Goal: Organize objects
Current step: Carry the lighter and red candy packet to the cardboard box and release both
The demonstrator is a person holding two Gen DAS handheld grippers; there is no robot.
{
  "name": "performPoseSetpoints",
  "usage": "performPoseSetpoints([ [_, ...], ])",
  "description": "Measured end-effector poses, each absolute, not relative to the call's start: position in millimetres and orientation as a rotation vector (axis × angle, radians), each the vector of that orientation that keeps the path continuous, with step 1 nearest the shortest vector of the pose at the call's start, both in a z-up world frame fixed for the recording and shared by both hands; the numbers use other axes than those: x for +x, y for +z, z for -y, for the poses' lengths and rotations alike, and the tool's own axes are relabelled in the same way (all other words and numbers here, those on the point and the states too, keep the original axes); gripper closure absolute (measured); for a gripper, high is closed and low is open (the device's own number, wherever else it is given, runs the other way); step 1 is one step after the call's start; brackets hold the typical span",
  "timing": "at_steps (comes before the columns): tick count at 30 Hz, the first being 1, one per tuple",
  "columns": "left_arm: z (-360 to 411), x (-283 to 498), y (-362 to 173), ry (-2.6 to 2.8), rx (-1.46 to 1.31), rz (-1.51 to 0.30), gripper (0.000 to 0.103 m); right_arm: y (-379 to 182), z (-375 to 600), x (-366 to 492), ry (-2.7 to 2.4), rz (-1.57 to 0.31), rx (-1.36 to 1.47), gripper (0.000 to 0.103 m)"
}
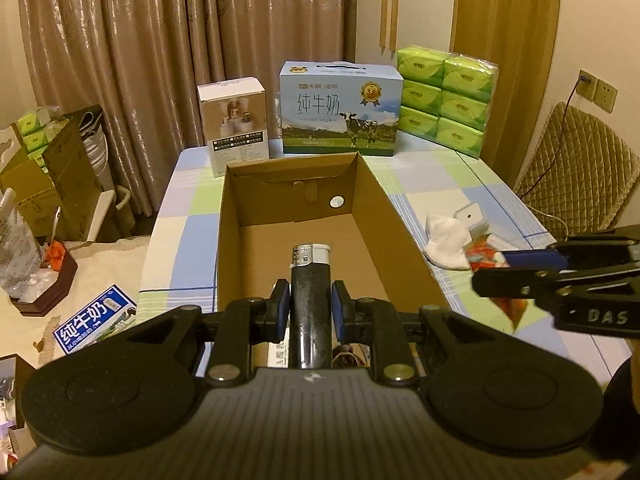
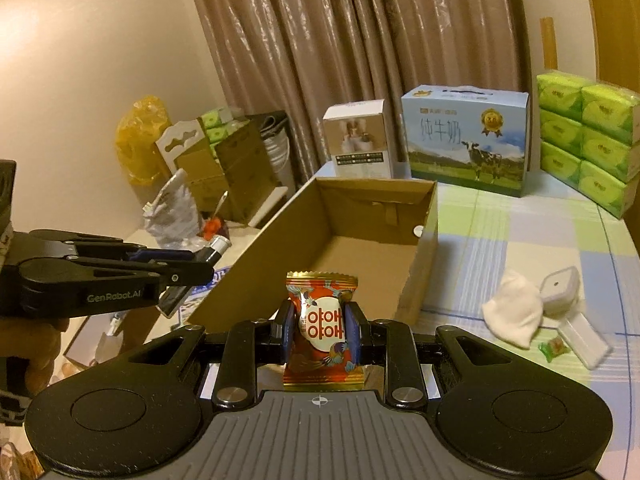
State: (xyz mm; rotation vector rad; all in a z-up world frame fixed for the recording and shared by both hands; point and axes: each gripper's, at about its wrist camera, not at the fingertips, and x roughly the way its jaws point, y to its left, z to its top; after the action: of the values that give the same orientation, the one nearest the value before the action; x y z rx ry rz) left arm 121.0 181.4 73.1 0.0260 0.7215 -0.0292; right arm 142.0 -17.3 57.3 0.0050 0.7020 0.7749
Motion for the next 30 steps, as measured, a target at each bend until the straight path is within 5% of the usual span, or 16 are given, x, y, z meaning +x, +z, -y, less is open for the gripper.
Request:
performPoseSetpoints([
  [12, -190, 163, 42, -0.046, -0.033, -0.748, 0.085, 33, 3, 183, 0.743, -0.74, 0.039, 0.079],
  [28, -218, 151, 31, 0.017, -0.109, -0.745, 0.071, 22, -9, 194, 0.768, -0.759, 0.093, 0.079],
  [30, -221, 147, 33, 0.023, -0.119, -0.74, 0.064, 22, -11, 198, 0.794, -0.753, 0.126, 0.067],
])
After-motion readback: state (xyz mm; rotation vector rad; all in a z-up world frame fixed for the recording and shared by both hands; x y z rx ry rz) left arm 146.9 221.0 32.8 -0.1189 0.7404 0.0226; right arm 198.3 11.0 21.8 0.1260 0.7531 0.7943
